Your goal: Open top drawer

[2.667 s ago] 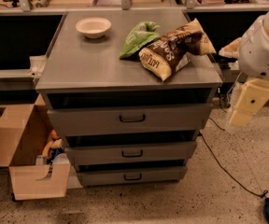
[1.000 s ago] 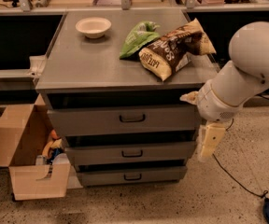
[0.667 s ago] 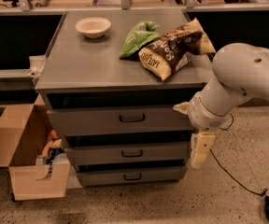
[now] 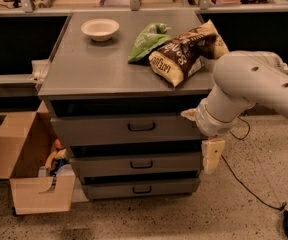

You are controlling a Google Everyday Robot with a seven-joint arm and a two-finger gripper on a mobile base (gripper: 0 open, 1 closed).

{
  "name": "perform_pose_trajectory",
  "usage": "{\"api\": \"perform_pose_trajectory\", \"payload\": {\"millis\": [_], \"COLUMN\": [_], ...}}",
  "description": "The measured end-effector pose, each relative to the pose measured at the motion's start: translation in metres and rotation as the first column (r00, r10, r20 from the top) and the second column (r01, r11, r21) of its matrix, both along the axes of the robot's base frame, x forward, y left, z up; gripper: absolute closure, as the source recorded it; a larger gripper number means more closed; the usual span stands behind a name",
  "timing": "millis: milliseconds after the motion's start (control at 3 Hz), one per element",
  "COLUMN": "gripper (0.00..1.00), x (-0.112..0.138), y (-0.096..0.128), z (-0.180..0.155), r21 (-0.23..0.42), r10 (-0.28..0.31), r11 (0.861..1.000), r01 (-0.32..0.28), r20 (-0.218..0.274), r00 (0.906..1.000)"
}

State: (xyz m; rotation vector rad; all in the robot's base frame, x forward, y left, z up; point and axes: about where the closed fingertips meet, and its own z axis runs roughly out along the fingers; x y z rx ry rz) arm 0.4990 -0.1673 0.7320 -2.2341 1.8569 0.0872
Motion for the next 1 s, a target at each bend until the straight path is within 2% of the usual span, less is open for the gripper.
{"api": "perform_pose_trajectory", "payload": {"millis": [333, 667, 1000], "gripper": [0.0, 0.0, 0.0], "x": [0.033, 0.066, 0.093], "y": [-0.006, -0.011, -0.013], "z": [-0.022, -0.041, -0.056], "r21": [-0.042, -0.055, -0.061], "r10": [0.073, 0.104, 0.104], "r11": [0.997, 0.993, 0.993], "r01": [-0.071, -0.101, -0.101], "r20": [0.034, 0.051, 0.05], "r00": [0.9968, 0.9933, 0.9934]}}
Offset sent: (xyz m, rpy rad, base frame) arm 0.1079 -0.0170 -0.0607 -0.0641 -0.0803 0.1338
